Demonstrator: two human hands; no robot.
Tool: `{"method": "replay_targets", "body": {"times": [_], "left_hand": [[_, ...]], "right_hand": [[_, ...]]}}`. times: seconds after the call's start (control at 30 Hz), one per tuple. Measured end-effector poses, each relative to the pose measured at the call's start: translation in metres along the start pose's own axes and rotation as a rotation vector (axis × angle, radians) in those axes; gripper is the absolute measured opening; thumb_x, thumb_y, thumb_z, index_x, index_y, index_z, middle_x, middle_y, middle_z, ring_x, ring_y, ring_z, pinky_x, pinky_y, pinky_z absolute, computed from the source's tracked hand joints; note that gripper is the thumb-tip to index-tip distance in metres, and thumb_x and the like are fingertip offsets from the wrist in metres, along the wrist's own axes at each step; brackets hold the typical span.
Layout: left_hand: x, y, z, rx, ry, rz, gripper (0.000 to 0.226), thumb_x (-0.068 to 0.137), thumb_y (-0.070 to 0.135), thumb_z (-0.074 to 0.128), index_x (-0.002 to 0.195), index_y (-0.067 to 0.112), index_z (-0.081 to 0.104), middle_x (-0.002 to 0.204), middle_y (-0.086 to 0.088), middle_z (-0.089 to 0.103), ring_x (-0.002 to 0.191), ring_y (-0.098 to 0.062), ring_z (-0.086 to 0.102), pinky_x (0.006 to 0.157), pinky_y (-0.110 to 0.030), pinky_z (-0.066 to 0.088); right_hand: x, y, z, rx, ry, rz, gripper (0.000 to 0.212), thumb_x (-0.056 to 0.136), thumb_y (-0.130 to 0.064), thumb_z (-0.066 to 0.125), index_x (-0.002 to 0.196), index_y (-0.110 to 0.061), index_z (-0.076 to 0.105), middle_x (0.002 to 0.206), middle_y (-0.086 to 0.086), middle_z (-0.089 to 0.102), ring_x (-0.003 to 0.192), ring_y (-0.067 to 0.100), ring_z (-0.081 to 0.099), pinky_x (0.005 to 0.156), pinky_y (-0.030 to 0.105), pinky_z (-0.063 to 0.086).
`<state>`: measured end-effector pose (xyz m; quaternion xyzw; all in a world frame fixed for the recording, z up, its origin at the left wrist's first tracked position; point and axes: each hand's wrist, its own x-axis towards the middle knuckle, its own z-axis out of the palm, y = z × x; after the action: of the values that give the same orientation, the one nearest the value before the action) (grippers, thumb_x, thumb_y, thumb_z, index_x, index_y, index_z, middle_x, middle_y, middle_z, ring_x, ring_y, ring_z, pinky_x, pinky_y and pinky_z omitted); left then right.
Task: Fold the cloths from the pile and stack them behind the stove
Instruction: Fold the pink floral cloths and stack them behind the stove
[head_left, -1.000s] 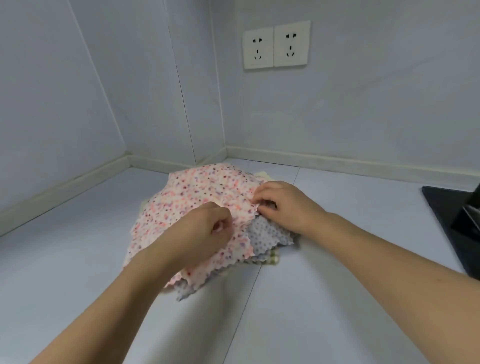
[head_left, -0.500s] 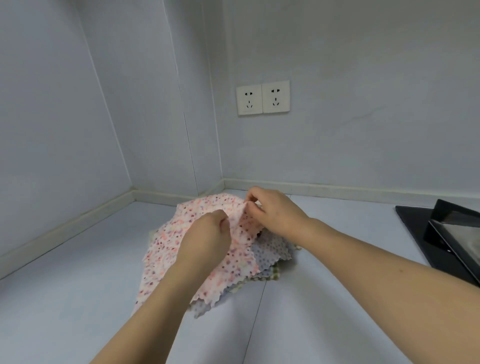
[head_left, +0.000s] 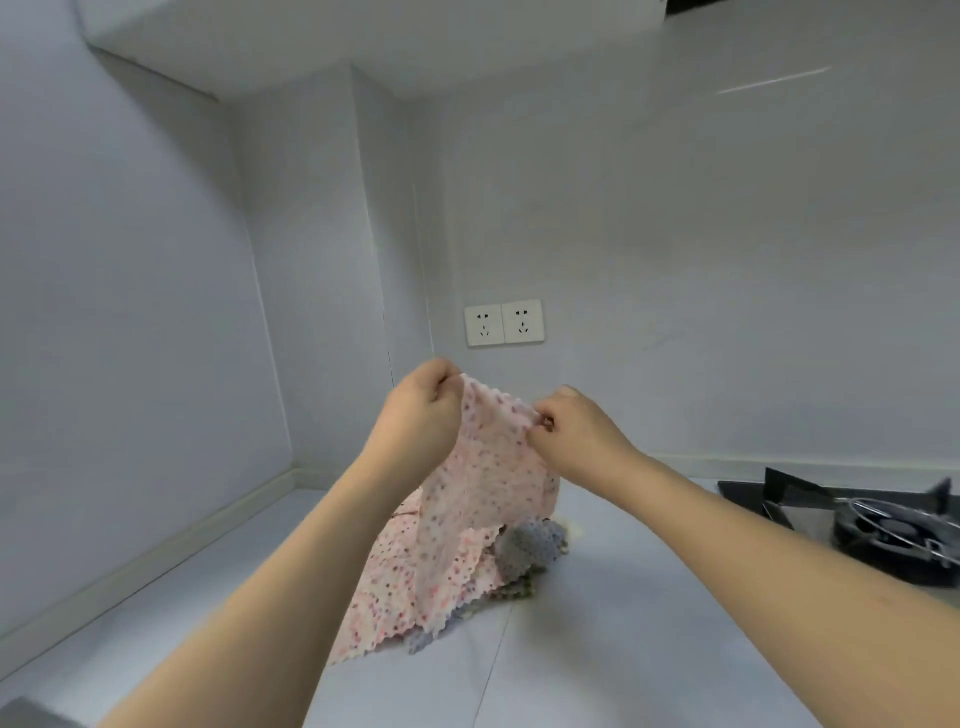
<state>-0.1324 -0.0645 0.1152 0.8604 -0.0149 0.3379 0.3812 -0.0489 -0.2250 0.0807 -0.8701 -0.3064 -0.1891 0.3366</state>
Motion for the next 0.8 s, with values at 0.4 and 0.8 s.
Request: {"method": "replay_targets", "body": {"times": [0.4,0.8], "left_hand": [[-0.053,0.042,-0.036,0.066,-0.052,-0.054,0.025,0.097,0.018,0.042,0.085,0.002,0.057,0.074,-0.006,0.053,0.065,-0.019,0.046,0.059,-0.029,0.037],[-0.054,-0.061,0.062,0.289,-0.364,-0.207,0.017,0.091,0.006,0.042,0.083,0.01,0.056,0.074,-0.007,0.056,0.059,-0.019,0.046,0.051,-0.022,0.036]], "right_hand": [[-0.094,-0.022,-0.123,0.028,-0.156,0.294,0.02,0.087,-0.004,0.052,0.07,-0.013,0.051,0.067,0.008,0.042,0.063,0.019,0.039,0.056,0.028,0.028],[-0.091,0.071,-0.054,-0.24,-0.344,0.367,0.012,0.088,-0.016,0.062,0.096,-0.015,0.072,0.093,-0.002,0.065,0.08,0.014,0.058,0.054,0.018,0.04]]}}
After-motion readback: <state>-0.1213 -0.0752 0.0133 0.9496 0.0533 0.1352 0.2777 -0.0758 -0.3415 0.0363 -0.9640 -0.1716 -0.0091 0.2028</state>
